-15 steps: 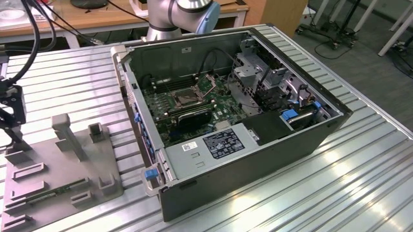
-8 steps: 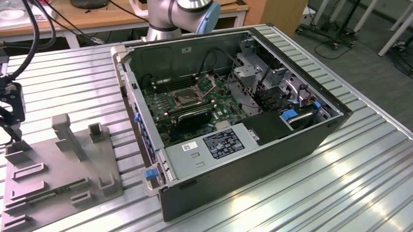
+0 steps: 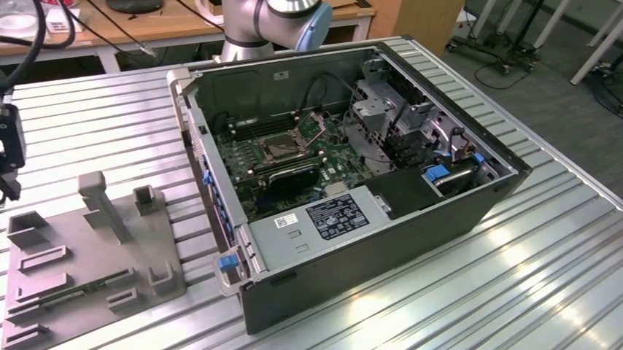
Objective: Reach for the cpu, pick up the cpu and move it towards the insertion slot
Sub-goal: 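Pick up the cpu and move it towards the insertion slot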
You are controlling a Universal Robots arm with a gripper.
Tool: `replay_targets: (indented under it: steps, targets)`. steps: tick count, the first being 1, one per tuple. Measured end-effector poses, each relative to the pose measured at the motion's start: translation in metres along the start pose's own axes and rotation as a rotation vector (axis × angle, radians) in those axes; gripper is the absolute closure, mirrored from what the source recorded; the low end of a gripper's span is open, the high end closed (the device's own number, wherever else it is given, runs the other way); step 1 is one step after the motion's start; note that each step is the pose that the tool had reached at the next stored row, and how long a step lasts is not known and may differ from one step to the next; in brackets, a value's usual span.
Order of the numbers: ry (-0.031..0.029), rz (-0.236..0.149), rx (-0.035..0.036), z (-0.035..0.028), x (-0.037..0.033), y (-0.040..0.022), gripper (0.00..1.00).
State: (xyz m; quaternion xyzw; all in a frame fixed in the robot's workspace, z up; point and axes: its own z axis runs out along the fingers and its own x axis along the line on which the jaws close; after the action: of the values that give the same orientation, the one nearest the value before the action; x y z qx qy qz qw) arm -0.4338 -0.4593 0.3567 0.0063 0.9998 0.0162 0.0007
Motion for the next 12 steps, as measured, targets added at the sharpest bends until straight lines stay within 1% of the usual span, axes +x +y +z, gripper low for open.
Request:
replay_targets:
  steps: [2,3,6,8,12]
  targets:
    - [0.0000,0.000,0.0000,-0.0062,0.0000,0.0002,0.45]
    - [0.0001,0.000,0.0001,-0.0081,-0.0001,0.0003,0.45]
    - [0.0000,0.000,-0.0001,-0.0085,-0.0027,0.0005,0.45]
    - [0.0000,0.000,-0.0009,-0.0085,-0.0071,0.0006,0.45]
    - [0.0001,0.000,-0.0016,-0.0085,-0.0185,0.0008,0.45]
